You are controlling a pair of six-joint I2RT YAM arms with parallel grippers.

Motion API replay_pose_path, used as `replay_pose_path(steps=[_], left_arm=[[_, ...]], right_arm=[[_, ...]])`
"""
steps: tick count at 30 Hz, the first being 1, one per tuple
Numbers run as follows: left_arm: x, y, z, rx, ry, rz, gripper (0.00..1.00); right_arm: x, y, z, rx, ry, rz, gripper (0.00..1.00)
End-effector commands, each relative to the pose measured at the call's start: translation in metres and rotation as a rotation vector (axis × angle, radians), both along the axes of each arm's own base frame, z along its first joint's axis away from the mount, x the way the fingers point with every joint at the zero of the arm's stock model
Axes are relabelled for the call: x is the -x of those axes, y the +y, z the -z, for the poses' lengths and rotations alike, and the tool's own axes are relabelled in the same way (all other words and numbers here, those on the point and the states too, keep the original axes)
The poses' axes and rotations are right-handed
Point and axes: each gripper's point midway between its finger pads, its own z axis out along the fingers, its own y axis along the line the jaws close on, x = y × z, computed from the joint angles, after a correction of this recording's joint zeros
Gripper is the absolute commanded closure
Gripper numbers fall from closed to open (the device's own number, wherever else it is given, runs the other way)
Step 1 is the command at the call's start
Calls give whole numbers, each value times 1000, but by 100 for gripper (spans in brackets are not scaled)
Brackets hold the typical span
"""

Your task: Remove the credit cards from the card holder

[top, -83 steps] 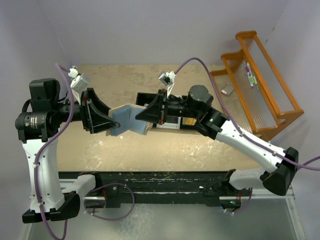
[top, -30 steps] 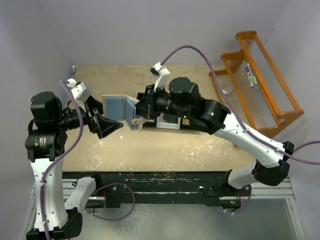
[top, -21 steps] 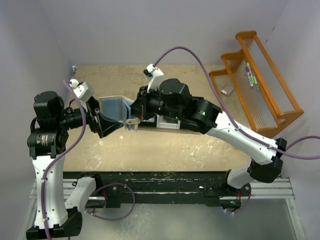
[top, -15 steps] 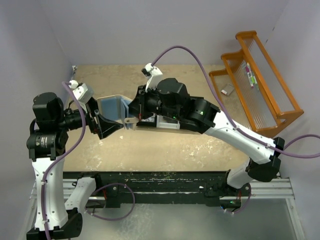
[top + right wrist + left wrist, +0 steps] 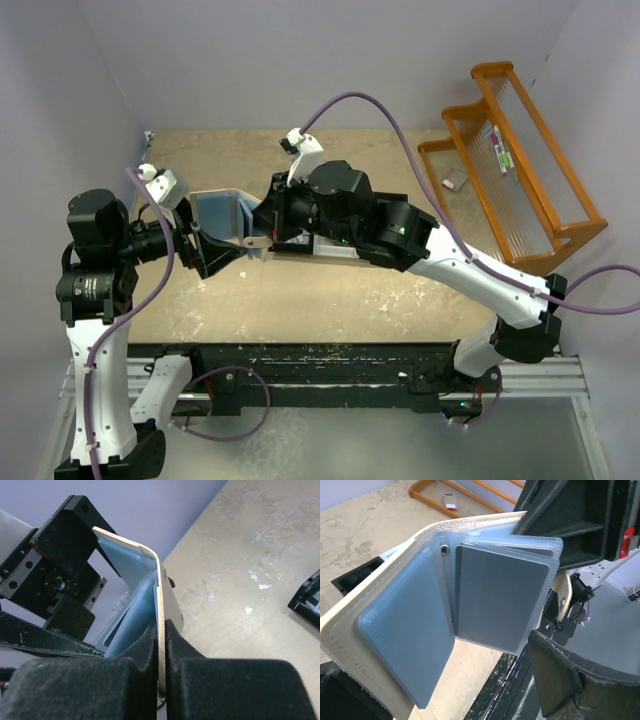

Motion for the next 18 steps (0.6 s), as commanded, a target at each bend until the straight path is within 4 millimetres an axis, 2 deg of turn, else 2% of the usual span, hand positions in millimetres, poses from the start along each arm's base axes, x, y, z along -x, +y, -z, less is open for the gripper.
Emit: replay_pose_path(steps=[1,7,18], left_arm=[[-10,5,-2,-22,-55,-42,4],[-11,8,-2,-46,-73,-61,6],[-8,19,-9,-119,-138,-139,12]], right_arm=[[1,1,-39,-99,-37,33,100],[1,4,-41,-93,-46,48,100],[3,-13,-40,-90,-55,75,100]])
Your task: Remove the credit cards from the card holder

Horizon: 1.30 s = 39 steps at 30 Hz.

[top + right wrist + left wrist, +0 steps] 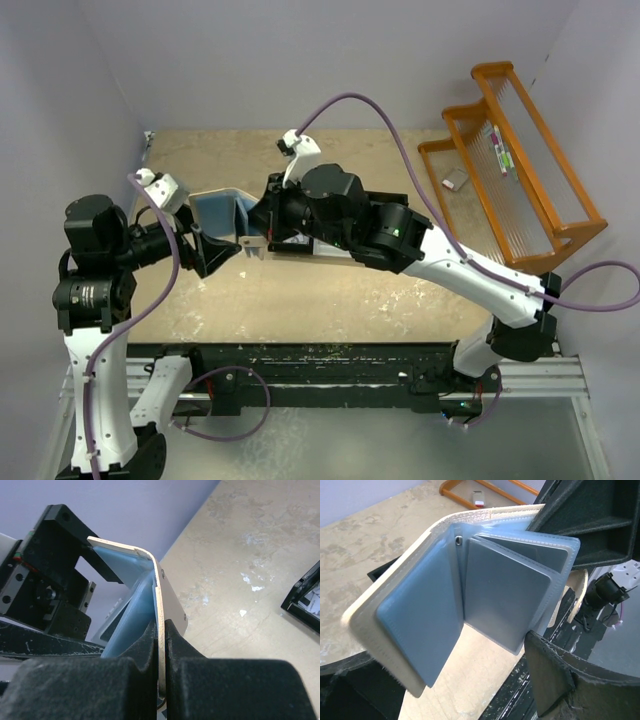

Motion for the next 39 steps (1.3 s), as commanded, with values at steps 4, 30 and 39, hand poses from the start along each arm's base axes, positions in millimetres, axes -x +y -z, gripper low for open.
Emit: replay_pose_path(steps=[4,30,39], left_arm=[[-1,9,-22,-48,-109,-67,16],[1,11,-49,5,-118,-129,35],[49,-27,-59,143,-13,206,18]], right_arm=[[10,-21,-43,-120,-51,6,100],[69,-44,-78,-315,-157,-273,100],[79,-48,-85,-343,-182,-320,100]])
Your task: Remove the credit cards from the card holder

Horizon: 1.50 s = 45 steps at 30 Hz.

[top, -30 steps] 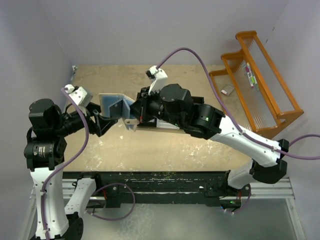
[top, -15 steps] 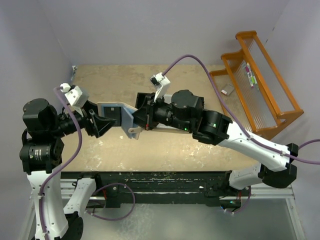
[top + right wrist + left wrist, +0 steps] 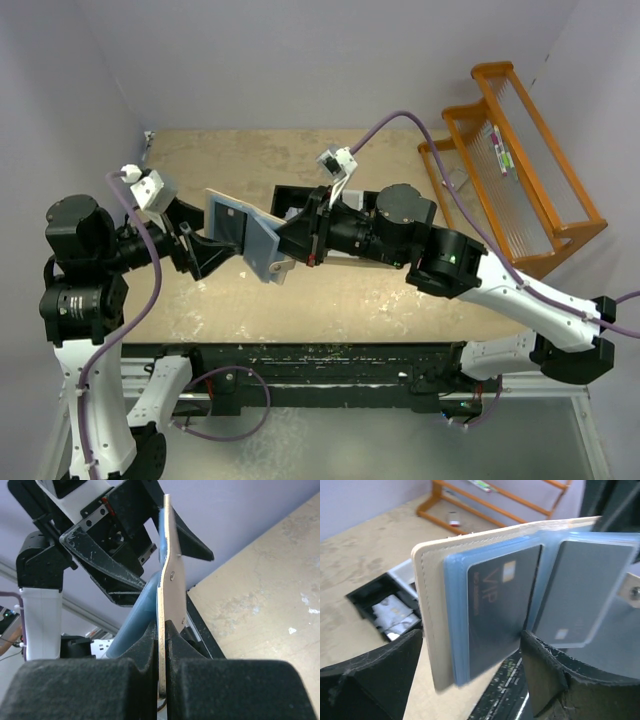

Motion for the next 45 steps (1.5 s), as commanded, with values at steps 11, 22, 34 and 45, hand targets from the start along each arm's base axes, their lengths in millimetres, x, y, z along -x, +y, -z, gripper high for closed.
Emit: replay_pose_path(steps=[11,22,34,45], left_arm=[[37,-22,-23,74,33,240,21],[40,-21,-24,62,40,244,48],[55,-30,-37,175,142,381,49],[58,-31,-31,180,174,404,91]], right_arm=[[18,-14,-43,-138,-111,-61,100],[24,-18,-43,-139,-140,-93,100],[34,-15,-36,-134,-150,-158,100],[17,-19,-26,-102,-137,-139,95]])
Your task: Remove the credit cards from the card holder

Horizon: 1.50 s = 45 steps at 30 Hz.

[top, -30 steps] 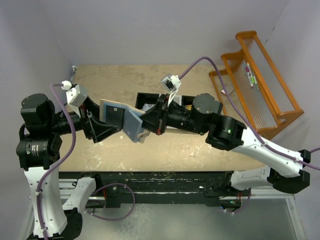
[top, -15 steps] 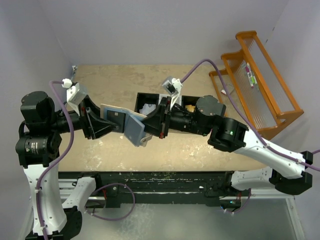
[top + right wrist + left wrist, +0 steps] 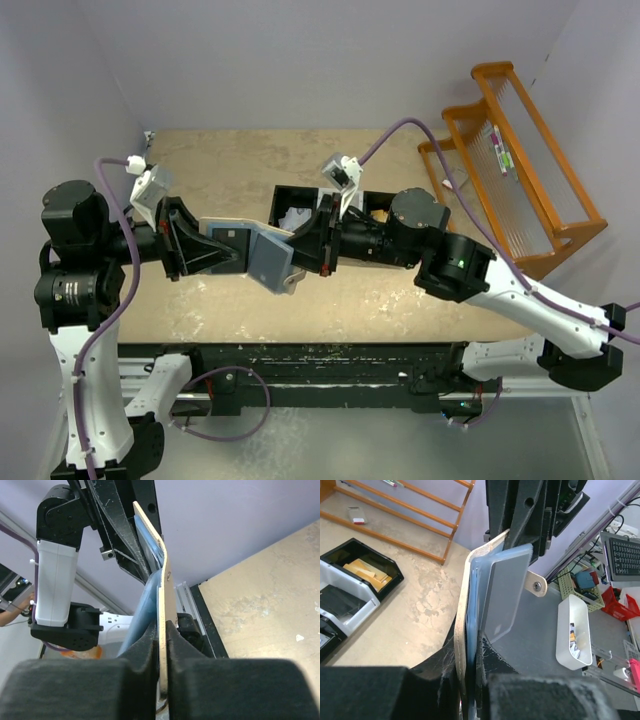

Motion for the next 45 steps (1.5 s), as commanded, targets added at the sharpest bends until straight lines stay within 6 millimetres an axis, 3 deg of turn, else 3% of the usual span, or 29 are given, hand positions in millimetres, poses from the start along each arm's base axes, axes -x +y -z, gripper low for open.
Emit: replay_pose_path(steps=[1,5,9,13,16,20,25,28,30,33,39,41,45], left_arm=[[0,0,1,4,10,17,92],[-11,3,8,-19,37,-33,97],[-24,5,17,-37,85,-64,100],[-30,8,22,-58,83,-93,100],[-31,8,22,-62,82,-95,100],[-32,9,24,-71,73,-106,100],[-29,9,24,-76,65,-106,100],[-24,7,19,-60,61,-79,99],[-21,5,16,-49,60,-60,98],[-15,3,12,-23,74,-17,93],[-10,0,9,42,154,83,76],[-10,0,9,53,177,101,73],[-7,0,8,70,194,133,67]], right_arm=[[-11,-10,-22,-69,-47,-6,86],[-33,-19,-16,-55,-19,-4,48],[-50,-29,-11,-18,-23,12,22],[-53,-35,-11,12,-51,-6,10],[-39,-37,-22,-28,-111,-76,8],[-38,-25,-20,-19,-87,-144,0],[-51,-6,-11,-22,-54,-150,0],[-52,0,-6,-28,-40,-180,8],[-49,2,-6,-37,-44,-203,21],[-43,2,-6,-51,-43,-240,49],[-23,-3,-5,-72,-54,-340,94],[-12,-8,-1,-64,-43,-393,100],[0,-16,-8,-96,-56,-433,100]])
